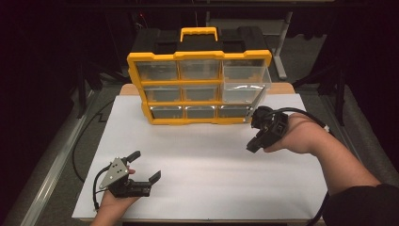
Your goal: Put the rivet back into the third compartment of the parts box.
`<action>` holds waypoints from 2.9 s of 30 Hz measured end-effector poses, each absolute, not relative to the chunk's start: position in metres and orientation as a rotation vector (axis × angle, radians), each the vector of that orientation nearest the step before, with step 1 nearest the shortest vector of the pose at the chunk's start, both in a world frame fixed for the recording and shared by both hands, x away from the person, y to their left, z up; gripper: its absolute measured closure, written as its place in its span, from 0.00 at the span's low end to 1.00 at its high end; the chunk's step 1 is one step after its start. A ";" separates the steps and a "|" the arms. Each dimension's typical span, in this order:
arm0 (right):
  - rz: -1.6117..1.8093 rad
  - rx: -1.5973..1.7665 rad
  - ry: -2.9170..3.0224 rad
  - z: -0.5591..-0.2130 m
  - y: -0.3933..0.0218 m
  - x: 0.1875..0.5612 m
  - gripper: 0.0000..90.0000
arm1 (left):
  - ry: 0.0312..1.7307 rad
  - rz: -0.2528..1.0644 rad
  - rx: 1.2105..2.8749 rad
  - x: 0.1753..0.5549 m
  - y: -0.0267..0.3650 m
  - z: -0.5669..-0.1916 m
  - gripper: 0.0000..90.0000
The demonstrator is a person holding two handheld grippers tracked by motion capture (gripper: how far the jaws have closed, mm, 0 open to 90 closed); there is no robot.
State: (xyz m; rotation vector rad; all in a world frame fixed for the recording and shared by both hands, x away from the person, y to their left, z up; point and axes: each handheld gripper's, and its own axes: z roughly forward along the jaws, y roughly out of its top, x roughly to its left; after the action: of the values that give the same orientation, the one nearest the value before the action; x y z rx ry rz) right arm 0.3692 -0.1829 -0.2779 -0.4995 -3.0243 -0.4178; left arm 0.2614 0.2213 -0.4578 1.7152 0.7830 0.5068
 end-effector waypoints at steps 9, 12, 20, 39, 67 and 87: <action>-0.435 -0.504 -3.049 -0.236 -0.182 0.371 0.93 | 0.779 0.502 1.709 0.261 0.221 -0.458 0.00; -0.420 -0.510 -3.064 -0.224 -0.181 0.372 0.94 | 0.777 0.500 1.710 0.261 0.221 -0.457 0.00; -0.445 -0.526 -3.089 -0.190 -0.179 0.378 0.93 | 0.773 0.496 1.713 0.260 0.221 -0.457 0.00; -0.414 -0.521 -3.141 -0.145 -0.149 0.408 0.94 | 0.767 0.490 1.718 0.260 0.221 -0.458 0.00; -0.296 -0.629 -3.202 -0.148 -0.120 0.472 0.93 | 0.751 0.479 1.738 0.258 0.223 -0.458 0.00; -0.361 -0.666 -3.207 -0.134 -0.150 0.419 0.50 | 0.757 0.478 1.739 0.260 0.221 -0.458 0.00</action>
State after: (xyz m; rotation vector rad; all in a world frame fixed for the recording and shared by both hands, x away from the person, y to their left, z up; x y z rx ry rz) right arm 0.4191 -0.1497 -0.1344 -0.6657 -3.2065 -0.3611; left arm 0.2598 0.2210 -0.4584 1.7390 0.7571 0.4778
